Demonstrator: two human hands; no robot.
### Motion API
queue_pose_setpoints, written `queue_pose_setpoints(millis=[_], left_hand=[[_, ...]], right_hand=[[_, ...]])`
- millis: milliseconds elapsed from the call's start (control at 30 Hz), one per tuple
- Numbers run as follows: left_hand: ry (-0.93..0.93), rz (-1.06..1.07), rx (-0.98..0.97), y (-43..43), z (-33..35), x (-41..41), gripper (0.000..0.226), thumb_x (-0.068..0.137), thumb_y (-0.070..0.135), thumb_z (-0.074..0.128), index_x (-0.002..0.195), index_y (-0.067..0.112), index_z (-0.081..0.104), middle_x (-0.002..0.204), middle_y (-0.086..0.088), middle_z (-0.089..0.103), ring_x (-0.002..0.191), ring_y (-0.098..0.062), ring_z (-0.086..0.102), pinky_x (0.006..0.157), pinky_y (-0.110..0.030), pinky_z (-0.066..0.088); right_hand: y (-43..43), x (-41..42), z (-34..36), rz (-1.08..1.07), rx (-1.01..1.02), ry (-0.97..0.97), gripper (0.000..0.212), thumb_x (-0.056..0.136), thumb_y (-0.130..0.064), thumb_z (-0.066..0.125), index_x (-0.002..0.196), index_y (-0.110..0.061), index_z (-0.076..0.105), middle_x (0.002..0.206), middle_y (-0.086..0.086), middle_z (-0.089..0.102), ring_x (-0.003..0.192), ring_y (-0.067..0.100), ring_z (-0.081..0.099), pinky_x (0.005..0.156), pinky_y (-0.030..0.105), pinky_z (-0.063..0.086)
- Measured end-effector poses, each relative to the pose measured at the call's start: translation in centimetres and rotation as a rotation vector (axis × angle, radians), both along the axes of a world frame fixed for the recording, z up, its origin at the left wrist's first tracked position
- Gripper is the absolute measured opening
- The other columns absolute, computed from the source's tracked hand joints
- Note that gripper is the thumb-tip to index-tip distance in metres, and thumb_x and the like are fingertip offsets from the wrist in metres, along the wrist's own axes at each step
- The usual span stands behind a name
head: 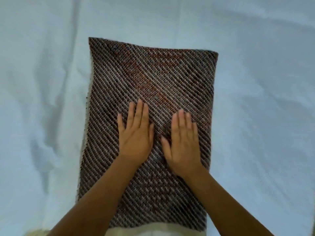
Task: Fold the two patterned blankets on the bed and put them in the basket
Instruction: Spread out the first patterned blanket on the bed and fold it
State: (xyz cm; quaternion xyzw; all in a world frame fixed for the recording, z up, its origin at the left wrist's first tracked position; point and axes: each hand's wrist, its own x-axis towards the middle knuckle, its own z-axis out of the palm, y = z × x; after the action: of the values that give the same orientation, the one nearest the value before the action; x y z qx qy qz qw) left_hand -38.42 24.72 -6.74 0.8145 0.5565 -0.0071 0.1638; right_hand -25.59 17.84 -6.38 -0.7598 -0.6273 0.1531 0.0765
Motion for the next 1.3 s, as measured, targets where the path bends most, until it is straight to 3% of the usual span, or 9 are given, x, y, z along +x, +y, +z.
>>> queue_pose_setpoints(millis=[100,233,333,467,567,700,833,933,1300], left_hand=[[0.082,0.076,-0.130,-6.8,-0.8,-4.9,0.057,0.092,0.044,0.011,0.141,0.015,0.004,0.152,-0.002,0.008,0.139,-0.017,0.000,0.112,-0.044,0.000],[0.203,0.258,-0.203,-9.7,-1.6,-10.1,0.069,0.086,0.052,0.000,0.143,0.015,-0.005,0.156,-0.005,0.003,0.140,-0.012,-0.009,0.113,-0.039,-0.007],[0.140,0.307,-0.157,-9.6,-0.5,-8.7,0.068,0.090,0.051,0.007,0.146,0.014,-0.005,0.155,-0.002,-0.011,0.139,-0.011,-0.019,0.111,-0.040,-0.017],[0.069,0.169,-0.102,-12.8,0.2,-7.1,0.060,0.094,0.049,0.007,0.143,0.020,-0.010,0.150,0.003,-0.014,0.138,-0.011,-0.022,0.108,-0.033,-0.026],[0.135,0.278,-0.238,-15.8,-1.2,-10.4,0.065,0.085,0.057,-0.004,0.139,0.022,-0.018,0.149,0.003,-0.018,0.135,-0.010,-0.025,0.111,-0.038,-0.017],[0.174,0.352,-0.318,-15.7,-1.8,-14.2,0.070,0.089,0.060,0.003,0.143,0.017,-0.014,0.156,-0.004,-0.010,0.141,-0.015,-0.014,0.114,-0.044,-0.007],[0.072,0.407,-0.257,-12.4,-0.4,-12.4,0.075,0.088,0.056,0.009,0.147,0.012,-0.004,0.156,-0.009,-0.006,0.142,-0.019,-0.012,0.114,-0.045,-0.007],[-0.022,0.262,-0.147,-6.9,0.6,-9.8,0.071,0.092,0.057,0.014,0.147,0.016,-0.006,0.152,0.002,-0.016,0.137,-0.010,-0.021,0.111,-0.039,-0.014],[0.116,-0.267,-0.013,16.6,-0.2,-0.3,0.087,0.084,0.067,0.030,0.147,0.018,-0.004,0.157,-0.004,-0.005,0.144,-0.021,-0.008,0.112,-0.045,-0.008]], right_hand=[[-5.6,-0.9,-1.3,0.068,-0.190,-0.005,0.067,0.092,-0.047,0.033,0.145,-0.009,0.018,0.151,0.009,0.014,0.142,0.029,0.019,0.116,0.041,0.006],[-9.9,2.5,-2.3,-0.174,-0.307,-0.064,0.072,0.087,-0.052,0.014,0.146,-0.010,0.013,0.154,0.014,0.014,0.143,0.033,0.014,0.114,0.046,0.006],[-10.2,2.0,-1.0,-0.304,-0.280,-0.033,0.071,0.089,-0.047,0.023,0.147,-0.006,0.013,0.153,0.023,0.013,0.142,0.040,0.011,0.114,0.053,0.011],[-10.8,-2.5,0.8,-0.087,-0.098,0.020,0.067,0.090,-0.041,0.033,0.144,-0.004,0.020,0.152,0.018,0.018,0.141,0.033,0.012,0.115,0.046,0.009],[-14.9,-4.0,0.2,-0.038,-0.265,0.026,0.065,0.088,-0.042,0.030,0.140,-0.003,0.035,0.147,0.018,0.032,0.137,0.036,0.031,0.111,0.050,0.020],[-17.6,-2.1,0.0,-0.122,-0.365,0.029,0.067,0.086,-0.043,0.026,0.138,-0.002,0.037,0.145,0.019,0.037,0.134,0.037,0.035,0.109,0.050,0.020],[-13.7,-1.3,0.8,-0.090,-0.242,0.088,0.061,0.088,-0.039,0.029,0.137,-0.004,0.041,0.146,0.015,0.037,0.139,0.024,0.022,0.113,0.046,0.012],[-7.9,0.2,1.2,-0.045,-0.151,0.099,0.059,0.091,-0.036,0.034,0.143,-0.009,0.030,0.153,0.009,0.024,0.139,0.013,0.005,0.115,0.039,0.000],[13.6,5.6,-1.4,0.187,-0.119,-0.068,0.070,0.094,-0.048,0.035,0.149,-0.017,0.005,0.158,0.004,0.000,0.145,0.018,-0.003,0.111,0.032,-0.012]])
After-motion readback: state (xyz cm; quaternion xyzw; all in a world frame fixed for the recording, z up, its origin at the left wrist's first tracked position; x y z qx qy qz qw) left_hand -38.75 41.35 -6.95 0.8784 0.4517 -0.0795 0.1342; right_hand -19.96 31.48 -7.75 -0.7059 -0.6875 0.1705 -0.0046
